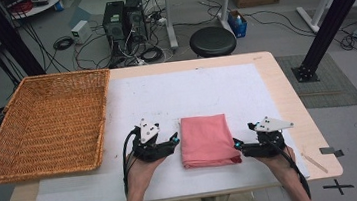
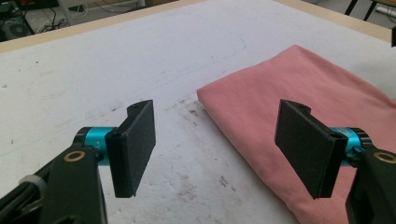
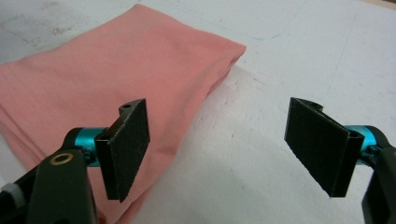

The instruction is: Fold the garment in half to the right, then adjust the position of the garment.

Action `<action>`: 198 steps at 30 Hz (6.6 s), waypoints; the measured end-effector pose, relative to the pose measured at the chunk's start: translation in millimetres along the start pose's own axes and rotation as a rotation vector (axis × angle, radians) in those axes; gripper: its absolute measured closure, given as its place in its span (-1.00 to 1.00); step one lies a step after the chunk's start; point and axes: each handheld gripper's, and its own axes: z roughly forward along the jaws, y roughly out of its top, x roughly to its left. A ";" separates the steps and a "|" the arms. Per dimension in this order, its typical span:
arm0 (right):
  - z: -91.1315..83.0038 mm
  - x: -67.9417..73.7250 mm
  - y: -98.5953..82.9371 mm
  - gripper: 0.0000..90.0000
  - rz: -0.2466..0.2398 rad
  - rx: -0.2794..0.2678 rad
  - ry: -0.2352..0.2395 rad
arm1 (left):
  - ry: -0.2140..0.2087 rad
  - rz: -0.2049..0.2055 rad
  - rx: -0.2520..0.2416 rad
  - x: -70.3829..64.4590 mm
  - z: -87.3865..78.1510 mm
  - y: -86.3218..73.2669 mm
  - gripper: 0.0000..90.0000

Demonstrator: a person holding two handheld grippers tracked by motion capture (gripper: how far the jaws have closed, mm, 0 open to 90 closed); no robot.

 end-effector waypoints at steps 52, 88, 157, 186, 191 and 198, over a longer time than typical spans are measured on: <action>-5.8 4.1 -10.4 -0.51 0.006 0.055 0.011 | -0.187 -0.017 0.351 28.1 112.0 44.8 -0.21; -15.1 27.0 -11.4 -0.17 0.024 0.070 0.113 | -0.226 0.055 0.425 19.8 126.0 30.8 0.44; 65.7 67.5 41.6 0.76 -0.213 0.161 0.212 | -0.060 -0.069 0.390 105.1 103.6 46.5 0.82; 122.3 68.5 72.8 0.75 -0.204 0.221 0.187 | 0.073 -0.082 0.401 143.1 128.6 48.4 0.81; 123.3 68.3 71.2 0.75 -0.201 0.231 0.182 | 0.070 -0.083 0.412 143.7 129.4 46.7 0.80; 125.7 65.9 70.0 0.73 -0.200 0.241 0.185 | 0.066 -0.088 0.437 143.2 133.1 42.4 0.78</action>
